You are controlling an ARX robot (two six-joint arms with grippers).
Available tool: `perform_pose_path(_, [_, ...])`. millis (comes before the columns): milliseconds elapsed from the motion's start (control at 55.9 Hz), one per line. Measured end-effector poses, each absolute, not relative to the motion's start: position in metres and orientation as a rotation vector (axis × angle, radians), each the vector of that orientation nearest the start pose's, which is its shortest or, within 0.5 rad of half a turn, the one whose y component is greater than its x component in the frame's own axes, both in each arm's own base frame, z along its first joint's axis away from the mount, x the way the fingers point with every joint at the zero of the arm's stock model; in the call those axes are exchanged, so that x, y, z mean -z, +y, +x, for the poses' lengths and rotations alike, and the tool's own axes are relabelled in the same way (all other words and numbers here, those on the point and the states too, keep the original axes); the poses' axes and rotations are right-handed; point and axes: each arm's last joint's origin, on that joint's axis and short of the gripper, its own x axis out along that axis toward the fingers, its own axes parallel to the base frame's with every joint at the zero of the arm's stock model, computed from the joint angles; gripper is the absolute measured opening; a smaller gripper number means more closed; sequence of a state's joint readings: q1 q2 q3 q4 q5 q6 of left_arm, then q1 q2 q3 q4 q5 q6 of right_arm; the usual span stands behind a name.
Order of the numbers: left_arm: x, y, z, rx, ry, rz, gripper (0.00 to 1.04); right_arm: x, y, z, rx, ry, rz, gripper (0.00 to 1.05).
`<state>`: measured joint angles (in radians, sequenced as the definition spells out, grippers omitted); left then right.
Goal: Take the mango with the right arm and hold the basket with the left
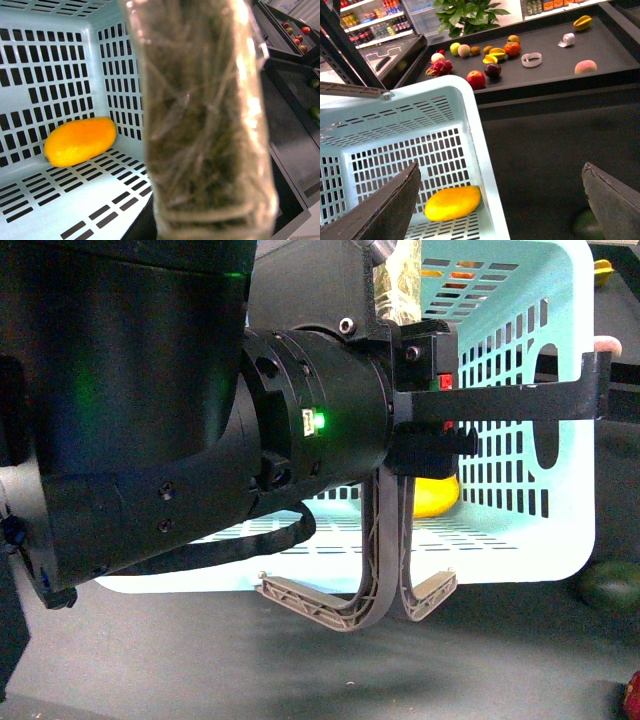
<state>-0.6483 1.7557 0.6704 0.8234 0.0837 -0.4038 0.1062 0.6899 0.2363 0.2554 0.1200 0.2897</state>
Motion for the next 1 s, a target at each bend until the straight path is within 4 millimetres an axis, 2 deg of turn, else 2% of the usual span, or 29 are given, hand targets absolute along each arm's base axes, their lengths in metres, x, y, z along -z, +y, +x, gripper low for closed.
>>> perform_pose_path(125, [-0.149, -0.201, 0.261, 0.663, 0.399, -0.308, 0.04, -0.194, 0.01, 0.134, 0.08, 0.196, 0.263, 0.96])
perform_pose_path(340, [-0.149, -0.201, 0.261, 0.663, 0.399, -0.308, 0.04, -0.188, 0.007, 0.108, 0.133, 0.21, 0.247, 0.96])
perform_pose_path(626, [-0.149, -0.201, 0.261, 0.664, 0.399, -0.308, 0.04, -0.189, 0.007, 0.104, 0.126, 0.181, 0.25, 0.96])
perform_pose_path(733, [-0.149, -0.201, 0.261, 0.664, 0.4, -0.309, 0.04, -0.184, 0.002, 0.1, 0.005, 0.054, 0.15, 0.81])
perform_pose_path(769, [-0.149, -0.201, 0.261, 0.664, 0.399, -0.307, 0.04, -0.185, 0.001, 0.098, 0.004, 0.01, 0.095, 0.72])
perform_pose_path(912, [-0.149, -0.201, 0.261, 0.664, 0.399, -0.307, 0.04, -0.182, 0.0, 0.097, 0.0, 0.001, 0.035, 0.5])
perform_pose_path(1001, [-0.149, -0.201, 0.261, 0.664, 0.4, -0.309, 0.04, -0.177, 0.0, 0.098, 0.0, 0.009, 0.017, 0.31])
